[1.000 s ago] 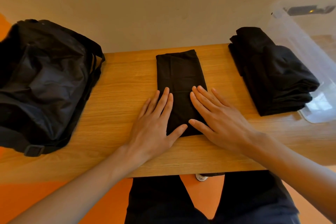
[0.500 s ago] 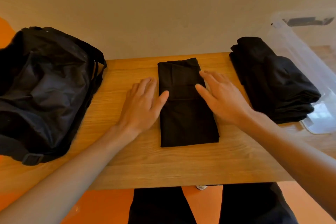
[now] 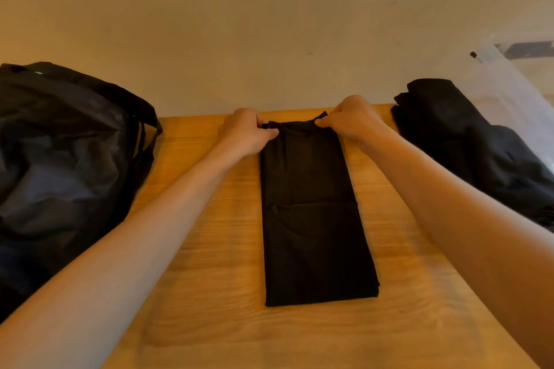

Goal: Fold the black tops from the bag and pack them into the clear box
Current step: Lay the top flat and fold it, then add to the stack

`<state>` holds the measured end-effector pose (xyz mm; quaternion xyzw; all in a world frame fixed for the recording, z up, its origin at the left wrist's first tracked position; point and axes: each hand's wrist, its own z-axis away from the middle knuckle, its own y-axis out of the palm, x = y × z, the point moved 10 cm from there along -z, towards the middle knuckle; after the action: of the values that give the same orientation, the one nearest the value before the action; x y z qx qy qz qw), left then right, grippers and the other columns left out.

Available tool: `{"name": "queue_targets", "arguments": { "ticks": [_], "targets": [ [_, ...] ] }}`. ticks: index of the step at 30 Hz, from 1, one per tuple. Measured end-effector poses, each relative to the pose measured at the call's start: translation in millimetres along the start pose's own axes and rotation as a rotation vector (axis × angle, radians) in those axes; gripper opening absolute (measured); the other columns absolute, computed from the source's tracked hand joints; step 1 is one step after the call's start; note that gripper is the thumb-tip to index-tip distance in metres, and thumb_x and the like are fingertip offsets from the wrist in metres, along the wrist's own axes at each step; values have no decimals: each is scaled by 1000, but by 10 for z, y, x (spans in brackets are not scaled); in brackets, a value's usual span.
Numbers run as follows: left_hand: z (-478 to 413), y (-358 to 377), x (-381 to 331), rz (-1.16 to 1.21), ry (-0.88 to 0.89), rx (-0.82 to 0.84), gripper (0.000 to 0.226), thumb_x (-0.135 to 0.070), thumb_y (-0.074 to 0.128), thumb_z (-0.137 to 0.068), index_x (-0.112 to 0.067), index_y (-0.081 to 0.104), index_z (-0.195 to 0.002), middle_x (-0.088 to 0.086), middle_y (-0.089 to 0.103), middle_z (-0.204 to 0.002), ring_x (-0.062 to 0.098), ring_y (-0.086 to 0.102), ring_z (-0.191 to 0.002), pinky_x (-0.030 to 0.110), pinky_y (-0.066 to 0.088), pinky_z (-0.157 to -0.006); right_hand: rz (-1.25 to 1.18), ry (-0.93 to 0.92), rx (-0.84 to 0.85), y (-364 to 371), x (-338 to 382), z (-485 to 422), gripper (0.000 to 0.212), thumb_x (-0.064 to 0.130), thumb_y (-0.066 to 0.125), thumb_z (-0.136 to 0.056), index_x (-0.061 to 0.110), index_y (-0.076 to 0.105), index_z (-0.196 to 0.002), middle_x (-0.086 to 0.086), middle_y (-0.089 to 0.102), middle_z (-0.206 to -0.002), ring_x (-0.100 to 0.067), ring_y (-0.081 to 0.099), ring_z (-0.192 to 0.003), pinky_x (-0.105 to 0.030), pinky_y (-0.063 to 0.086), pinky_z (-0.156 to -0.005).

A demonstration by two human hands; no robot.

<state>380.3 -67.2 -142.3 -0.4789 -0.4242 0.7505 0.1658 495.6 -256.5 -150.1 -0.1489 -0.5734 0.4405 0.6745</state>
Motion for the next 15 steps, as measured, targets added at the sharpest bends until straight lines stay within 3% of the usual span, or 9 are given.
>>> {"name": "queue_targets", "arguments": {
  "ticks": [3, 6, 9, 12, 15],
  "targets": [
    [-6, -83, -4, 202, -18, -4, 21, -24, 74, -93, -10, 64, -106, 6, 66, -106, 22, 63, -102, 34, 50, -80, -160, -16, 46, -14, 19, 33, 25, 26, 74, -93, 12, 59, -78, -1, 59, -82, -14, 57, -80, -27, 38, -59],
    [10, -100, 18, 317, -31, 40, 29, -15, 80, -87, -13, 60, -108, 6, 68, -112, 19, 65, -105, 36, 54, -89, -301, -57, 65, -38, 46, 111, 10, 19, 76, -91, 16, 66, -93, 2, 63, -90, -8, 56, -81, -24, 40, -63],
    [81, -125, -19, 509, -7, 66, 40, -6, 81, -85, -13, 58, -117, 7, 72, -108, 16, 69, -101, 24, 54, -80, -365, -90, 62, -80, 54, 180, 21, 18, 77, -90, 16, 71, -110, 6, 67, -97, -3, 59, -89, -18, 42, -65],
    [169, -225, -19, 558, 30, -1, 41, -7, 82, -83, -15, 64, -119, -1, 71, -98, 8, 67, -94, 14, 48, -73, -423, -148, 49, -165, 52, 306, 13, 16, 77, -90, 18, 75, -103, 5, 71, -95, -3, 63, -90, -16, 45, -68],
    [315, -230, -45, 534, 113, 10, 35, -2, 81, -81, -19, 72, -111, -2, 72, -99, 10, 68, -96, 18, 55, -81, -422, -225, 51, -228, 34, 492, 13, 17, 80, -86, 22, 74, -96, 5, 74, -94, -2, 68, -88, -15, 47, -73]
  ]
}}
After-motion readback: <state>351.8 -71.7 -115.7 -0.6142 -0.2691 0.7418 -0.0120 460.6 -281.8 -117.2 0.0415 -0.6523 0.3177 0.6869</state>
